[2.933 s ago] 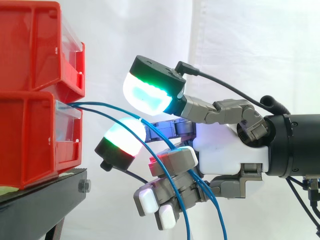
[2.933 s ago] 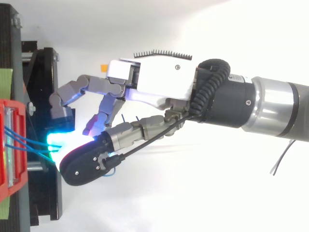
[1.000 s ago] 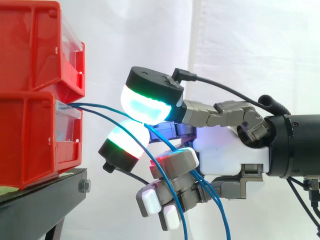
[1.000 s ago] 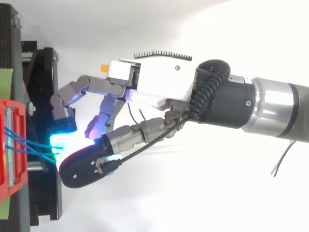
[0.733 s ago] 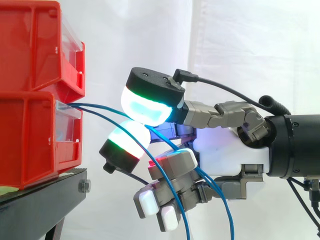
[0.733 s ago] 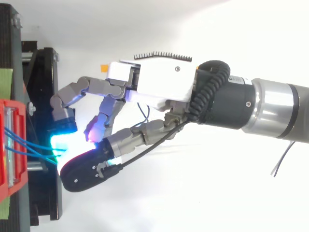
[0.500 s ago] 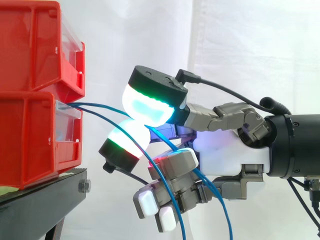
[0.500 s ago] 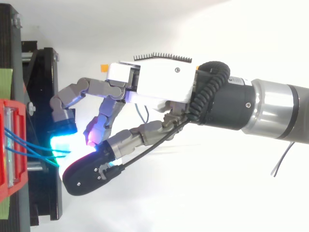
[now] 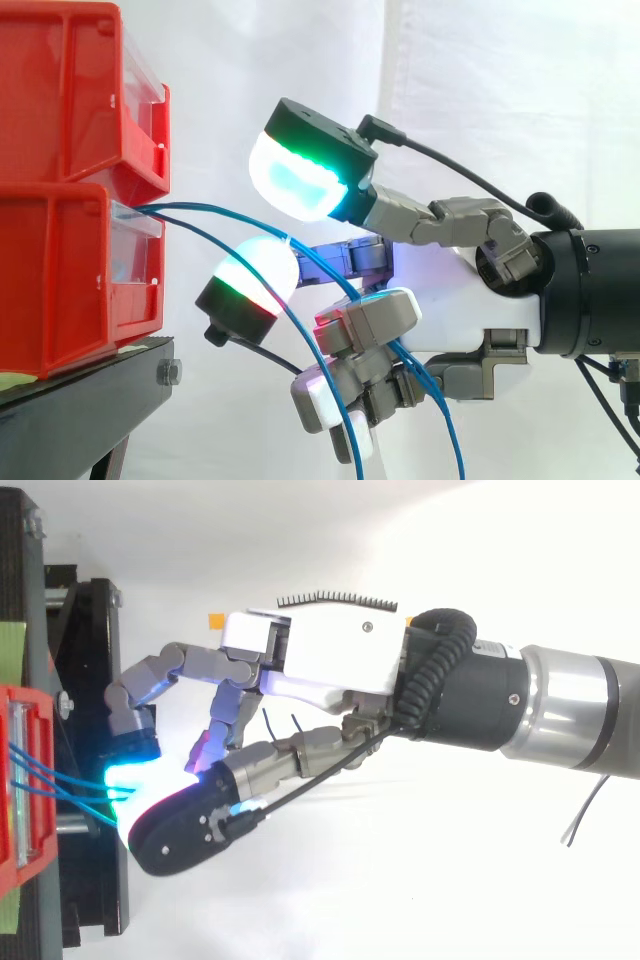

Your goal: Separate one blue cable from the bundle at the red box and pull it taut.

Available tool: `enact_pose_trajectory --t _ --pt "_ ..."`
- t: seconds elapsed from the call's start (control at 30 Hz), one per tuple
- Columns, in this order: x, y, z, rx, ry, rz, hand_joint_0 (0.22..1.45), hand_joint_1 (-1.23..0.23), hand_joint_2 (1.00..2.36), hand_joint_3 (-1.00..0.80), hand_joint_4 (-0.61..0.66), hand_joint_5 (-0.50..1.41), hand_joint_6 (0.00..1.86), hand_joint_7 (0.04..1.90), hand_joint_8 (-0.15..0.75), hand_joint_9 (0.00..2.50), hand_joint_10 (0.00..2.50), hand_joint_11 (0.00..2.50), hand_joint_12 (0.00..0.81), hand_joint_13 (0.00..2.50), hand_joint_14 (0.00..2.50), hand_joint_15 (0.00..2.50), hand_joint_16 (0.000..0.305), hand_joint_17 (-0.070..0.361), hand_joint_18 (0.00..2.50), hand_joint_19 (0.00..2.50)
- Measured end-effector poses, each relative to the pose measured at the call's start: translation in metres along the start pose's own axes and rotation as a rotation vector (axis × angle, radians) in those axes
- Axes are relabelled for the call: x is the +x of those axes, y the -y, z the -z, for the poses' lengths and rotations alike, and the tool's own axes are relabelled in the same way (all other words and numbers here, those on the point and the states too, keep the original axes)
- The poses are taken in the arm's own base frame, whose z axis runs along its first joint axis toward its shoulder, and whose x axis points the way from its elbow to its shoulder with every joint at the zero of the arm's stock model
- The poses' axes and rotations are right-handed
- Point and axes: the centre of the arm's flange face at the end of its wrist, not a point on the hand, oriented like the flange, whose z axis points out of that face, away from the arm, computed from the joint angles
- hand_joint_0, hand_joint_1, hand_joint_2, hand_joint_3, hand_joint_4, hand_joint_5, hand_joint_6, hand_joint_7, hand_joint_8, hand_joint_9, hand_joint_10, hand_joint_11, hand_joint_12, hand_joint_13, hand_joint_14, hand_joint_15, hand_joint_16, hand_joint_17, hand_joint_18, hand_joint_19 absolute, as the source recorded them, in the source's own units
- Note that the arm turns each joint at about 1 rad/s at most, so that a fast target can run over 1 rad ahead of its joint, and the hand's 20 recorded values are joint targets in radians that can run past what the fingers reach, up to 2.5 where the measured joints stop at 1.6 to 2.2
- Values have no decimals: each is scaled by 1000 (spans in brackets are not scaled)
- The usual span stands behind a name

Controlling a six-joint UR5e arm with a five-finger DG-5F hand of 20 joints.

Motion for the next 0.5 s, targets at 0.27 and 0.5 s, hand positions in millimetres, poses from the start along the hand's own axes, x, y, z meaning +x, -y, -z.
enact_pose_trajectory --t 0.27,0.5 --pt "0 0 0 0 0 -1 605 -576 1016 -276 57 -138 780 1234 317 1467 31 1437 399 1226 23 681 49 111 1090 732" --pt "0 0 0 0 0 -1 595 -728 1018 -150 66 -163 816 1211 341 1428 26 1443 416 1231 22 669 55 123 1136 687"
